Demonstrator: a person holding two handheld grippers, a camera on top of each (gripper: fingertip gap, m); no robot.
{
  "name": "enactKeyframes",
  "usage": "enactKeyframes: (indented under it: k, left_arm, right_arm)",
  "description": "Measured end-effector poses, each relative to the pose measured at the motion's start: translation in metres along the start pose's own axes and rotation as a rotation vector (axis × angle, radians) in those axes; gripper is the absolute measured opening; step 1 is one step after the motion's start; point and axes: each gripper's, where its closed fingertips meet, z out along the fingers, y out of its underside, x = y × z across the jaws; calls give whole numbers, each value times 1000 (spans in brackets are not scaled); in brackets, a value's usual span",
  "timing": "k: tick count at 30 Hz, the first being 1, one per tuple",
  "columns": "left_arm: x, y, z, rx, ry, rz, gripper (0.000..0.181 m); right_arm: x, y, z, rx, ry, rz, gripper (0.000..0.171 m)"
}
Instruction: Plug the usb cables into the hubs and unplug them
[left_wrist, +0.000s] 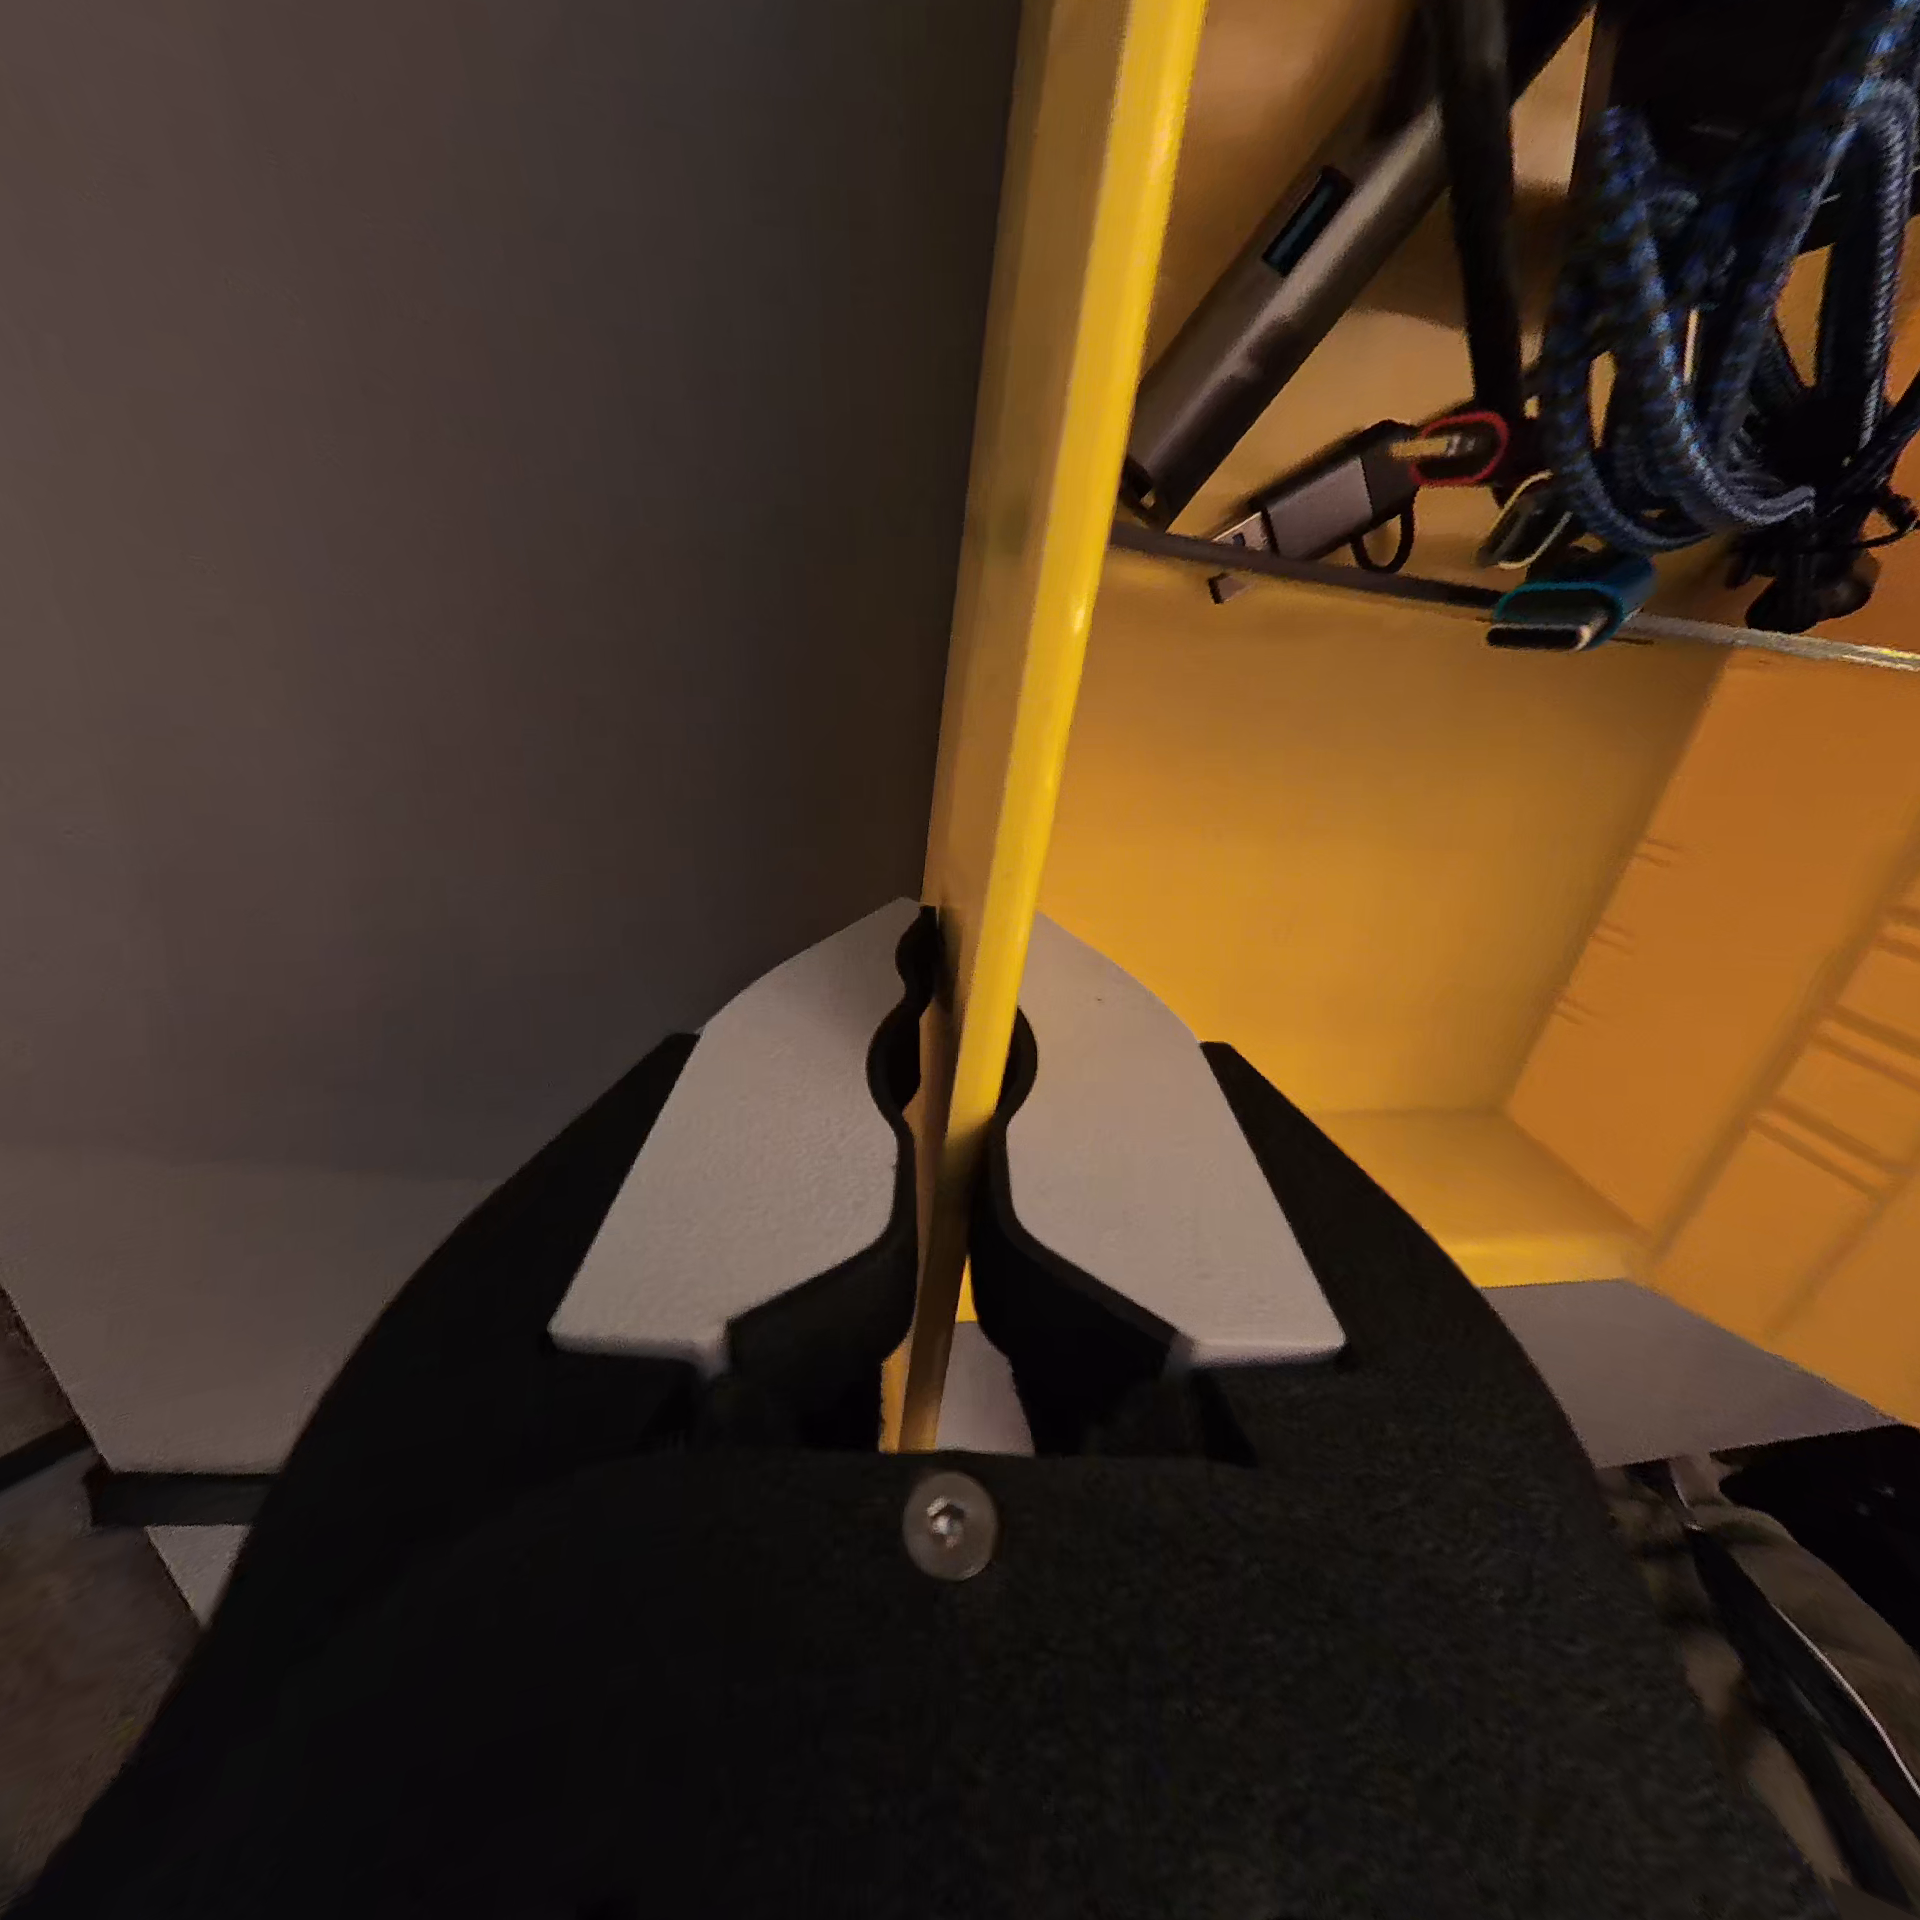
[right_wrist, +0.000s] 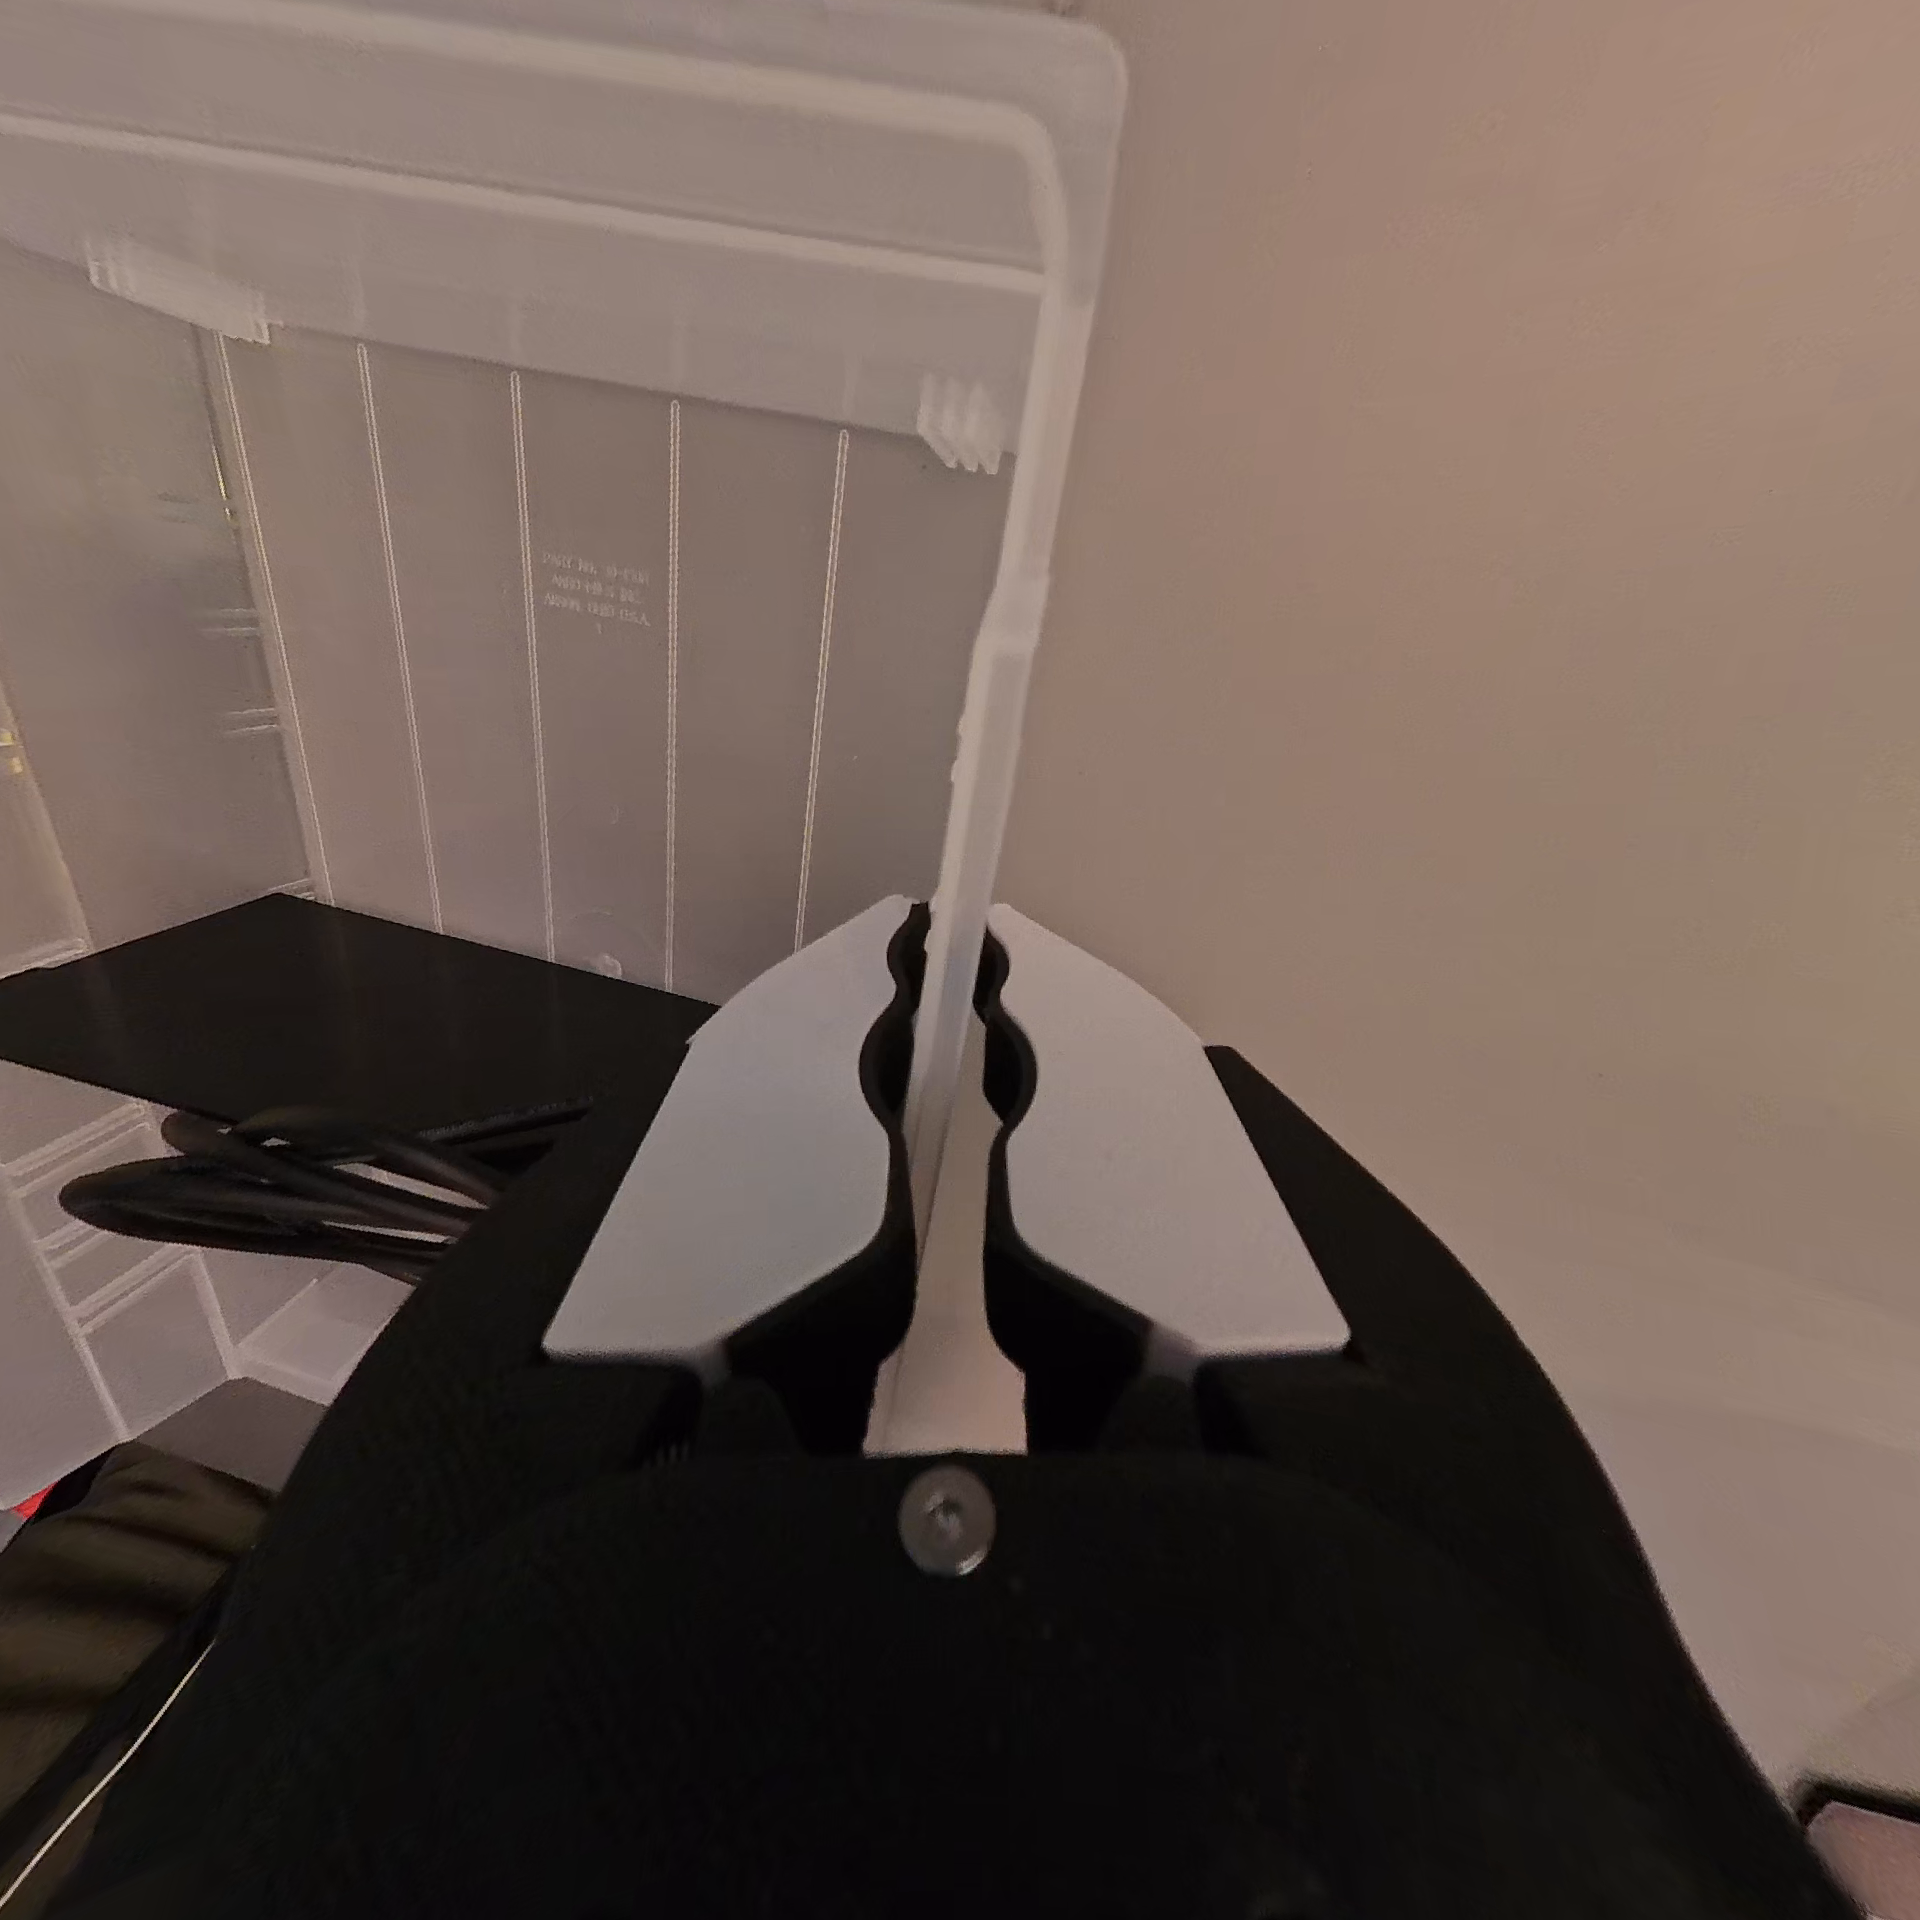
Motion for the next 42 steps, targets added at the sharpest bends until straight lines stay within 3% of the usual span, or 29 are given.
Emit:
enactKeyframes:
  k: [6, 23, 26, 27, 31, 34, 37, 39, 42]
  left_arm:
    - [1, 3, 0, 24, -25, -88, 4]
    - [12, 0, 4, 6, -9, -19, 4]
    - [14, -1, 4, 52, 9, 33, 9]
    - [14, -3, 2, 84, 10, 50, 23]
    - [14, -7, -20, 223, 4, 120, 53]
    - [20, -10, -60, 388, 18, 194, 52]
    - [47, -18, -117, 671, 92, 344, 52]
    - [71, -18, -150, 847, 169, 424, 55]
    - [107, -14, -171, 972, 291, 559, 44]
  right_arm:
    - [0, 1, 0, 11, -8, 104, 9]
    - [7, 1, -1, 42, 21, 182, 6]
    - [6, 0, -1, 74, -3, 151, 18]
    - [8, 2, 0, 70, 15, 138, 29]
    - [7, -3, -15, 175, 76, 35, 35]
    - [8, -8, -39, 286, 189, -37, 49]
    - [8, -21, -80, 465, 352, -121, 52]
    - [-11, -34, -115, 647, 411, -189, 52]
    - [-68, -48, -168, 984, 407, -310, 51]
